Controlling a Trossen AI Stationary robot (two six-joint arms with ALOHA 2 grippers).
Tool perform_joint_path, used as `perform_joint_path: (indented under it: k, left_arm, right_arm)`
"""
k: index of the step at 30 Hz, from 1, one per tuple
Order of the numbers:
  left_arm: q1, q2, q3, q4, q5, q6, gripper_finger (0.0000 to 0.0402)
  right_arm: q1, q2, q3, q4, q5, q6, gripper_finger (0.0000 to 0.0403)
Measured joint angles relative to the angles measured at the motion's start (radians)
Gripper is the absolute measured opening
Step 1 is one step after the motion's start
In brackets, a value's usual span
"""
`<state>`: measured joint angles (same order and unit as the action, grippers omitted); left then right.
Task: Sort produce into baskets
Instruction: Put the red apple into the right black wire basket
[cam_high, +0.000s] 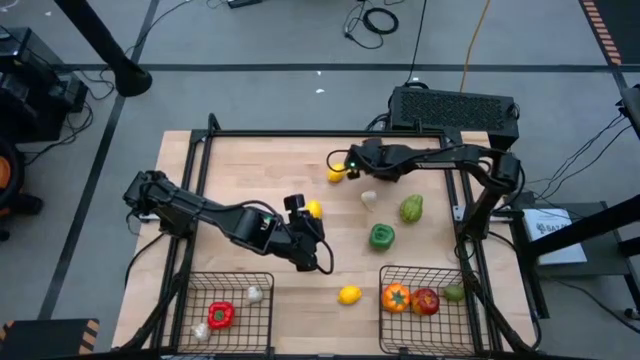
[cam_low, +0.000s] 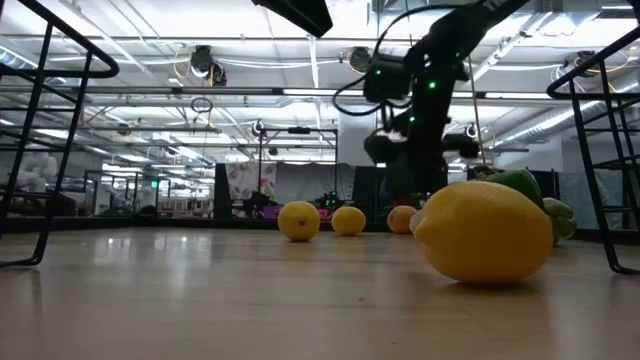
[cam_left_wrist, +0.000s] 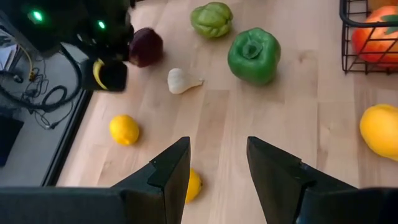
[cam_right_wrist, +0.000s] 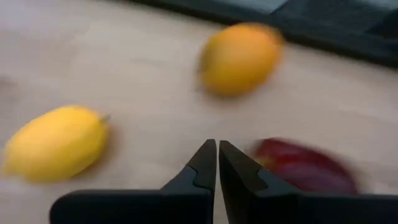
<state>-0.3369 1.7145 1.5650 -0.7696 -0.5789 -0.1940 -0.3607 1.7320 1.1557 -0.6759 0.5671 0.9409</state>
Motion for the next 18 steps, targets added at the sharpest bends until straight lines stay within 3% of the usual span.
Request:
perform_joint_path:
  k: [5, 18]
  left_arm:
    - [-0.013, 0.000, 0.000, 0.001, 0.000, 0.013, 0.0166]
    - [-0.019, 0.000, 0.000, 0.003, 0.001, 0.053, 0.0166]
  right_arm:
    - [-0.037, -0.018, 0.000, -0.115, 0.033, 0.082, 0.0011]
    - [-0.051, 0.030, 0.000, -0.091, 0.007, 0.087, 0.0011]
